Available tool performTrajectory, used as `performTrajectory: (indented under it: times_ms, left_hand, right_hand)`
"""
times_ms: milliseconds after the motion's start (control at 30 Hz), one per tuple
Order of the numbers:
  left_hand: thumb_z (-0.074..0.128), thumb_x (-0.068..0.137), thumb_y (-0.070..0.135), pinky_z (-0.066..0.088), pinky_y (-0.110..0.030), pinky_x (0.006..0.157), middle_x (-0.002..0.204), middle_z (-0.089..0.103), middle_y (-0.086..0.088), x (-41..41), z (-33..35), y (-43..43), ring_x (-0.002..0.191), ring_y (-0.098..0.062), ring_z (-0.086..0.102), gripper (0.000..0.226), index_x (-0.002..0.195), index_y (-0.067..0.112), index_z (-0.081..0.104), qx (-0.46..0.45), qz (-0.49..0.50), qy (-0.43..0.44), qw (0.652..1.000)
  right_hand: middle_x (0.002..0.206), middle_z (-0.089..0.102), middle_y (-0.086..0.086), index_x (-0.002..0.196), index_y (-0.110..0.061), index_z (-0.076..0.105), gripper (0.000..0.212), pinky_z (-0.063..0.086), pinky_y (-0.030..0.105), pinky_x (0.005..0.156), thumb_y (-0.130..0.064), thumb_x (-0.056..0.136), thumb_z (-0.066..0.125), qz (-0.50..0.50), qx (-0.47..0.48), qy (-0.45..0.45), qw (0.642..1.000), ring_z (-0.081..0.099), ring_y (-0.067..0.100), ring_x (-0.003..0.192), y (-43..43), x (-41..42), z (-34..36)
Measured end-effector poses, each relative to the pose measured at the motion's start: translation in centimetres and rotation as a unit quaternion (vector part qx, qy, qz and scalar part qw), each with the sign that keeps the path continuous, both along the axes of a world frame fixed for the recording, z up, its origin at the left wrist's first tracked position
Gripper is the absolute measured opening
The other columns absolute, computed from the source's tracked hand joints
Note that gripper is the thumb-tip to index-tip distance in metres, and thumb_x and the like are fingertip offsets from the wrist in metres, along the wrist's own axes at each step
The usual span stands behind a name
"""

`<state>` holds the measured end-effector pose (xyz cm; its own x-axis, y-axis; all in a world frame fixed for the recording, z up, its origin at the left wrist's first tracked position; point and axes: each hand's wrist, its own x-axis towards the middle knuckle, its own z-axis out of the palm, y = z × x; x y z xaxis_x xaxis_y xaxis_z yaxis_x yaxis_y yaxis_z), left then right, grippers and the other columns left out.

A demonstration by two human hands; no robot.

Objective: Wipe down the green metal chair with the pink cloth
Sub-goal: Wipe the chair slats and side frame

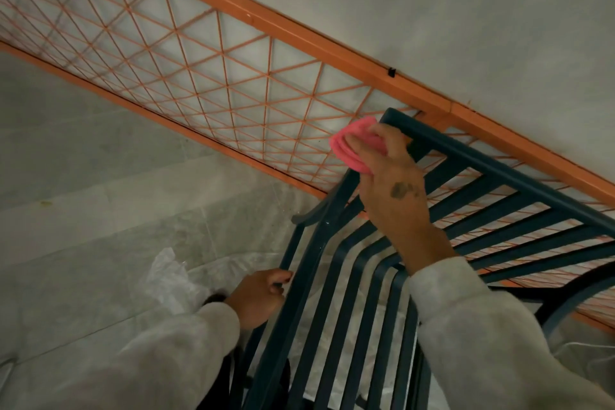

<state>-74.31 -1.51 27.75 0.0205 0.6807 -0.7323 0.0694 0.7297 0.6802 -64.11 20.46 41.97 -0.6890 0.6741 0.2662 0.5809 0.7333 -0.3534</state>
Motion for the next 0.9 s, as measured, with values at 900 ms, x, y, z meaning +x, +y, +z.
performTrajectory:
  times_ms: [900]
  left_hand:
    - [0.058, 0.09, 0.013, 0.05, -0.025, 0.094, 0.113, 0.063, 0.004, 1.7, -0.9, -3.2, 0.103, -0.011, 0.061, 0.039, 0.128, 0.022, 0.055, -0.039, -0.008, 0.006, 0.999]
  right_hand:
    - [0.149, 0.038, 0.001, 0.135, -0.021, 0.049, 0.066, 0.045, 0.039, 0.098, 0.007, 0.082, 0.021, 0.072, 0.022, -0.239, 0.968, 0.038, 0.027, 0.135, -4.4, 2.4, -7.5]
